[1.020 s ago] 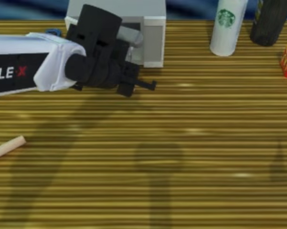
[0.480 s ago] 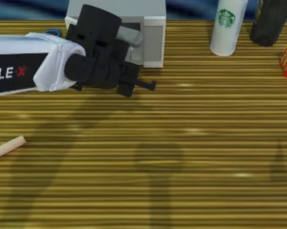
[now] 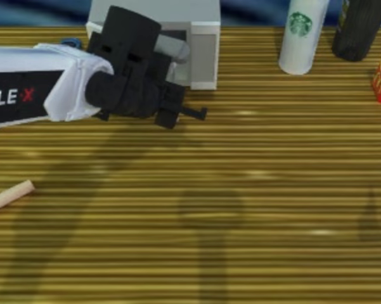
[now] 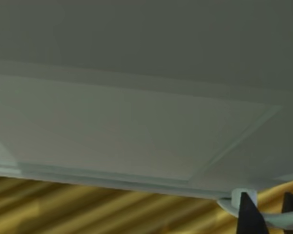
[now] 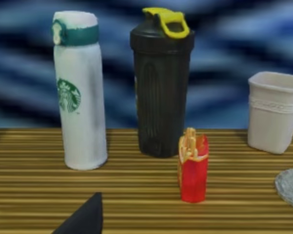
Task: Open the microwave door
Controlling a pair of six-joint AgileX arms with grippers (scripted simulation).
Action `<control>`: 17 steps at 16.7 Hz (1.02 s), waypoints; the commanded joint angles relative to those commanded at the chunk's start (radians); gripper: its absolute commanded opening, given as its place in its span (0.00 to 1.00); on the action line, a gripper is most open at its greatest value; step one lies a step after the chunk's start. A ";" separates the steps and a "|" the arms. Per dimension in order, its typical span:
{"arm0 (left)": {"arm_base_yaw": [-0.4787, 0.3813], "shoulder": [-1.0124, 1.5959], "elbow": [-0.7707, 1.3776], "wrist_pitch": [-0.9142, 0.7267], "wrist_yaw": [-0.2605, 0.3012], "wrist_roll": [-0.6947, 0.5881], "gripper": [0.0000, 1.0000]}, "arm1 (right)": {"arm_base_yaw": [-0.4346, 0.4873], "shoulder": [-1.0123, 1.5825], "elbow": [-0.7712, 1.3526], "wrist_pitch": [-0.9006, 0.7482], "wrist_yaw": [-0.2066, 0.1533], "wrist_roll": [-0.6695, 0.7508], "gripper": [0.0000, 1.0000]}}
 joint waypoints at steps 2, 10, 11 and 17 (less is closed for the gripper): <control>-0.008 0.001 0.003 -0.001 0.008 -0.006 0.00 | 0.000 0.000 0.000 0.000 0.000 0.000 1.00; 0.025 -0.031 -0.040 0.008 0.057 0.066 0.00 | 0.000 0.000 0.000 0.000 0.000 0.000 1.00; 0.026 -0.031 -0.041 0.008 0.058 0.068 0.00 | 0.000 0.000 0.000 0.000 0.000 0.000 1.00; 0.026 -0.031 -0.041 0.008 0.058 0.068 0.00 | 0.000 0.000 0.000 0.000 0.000 0.000 1.00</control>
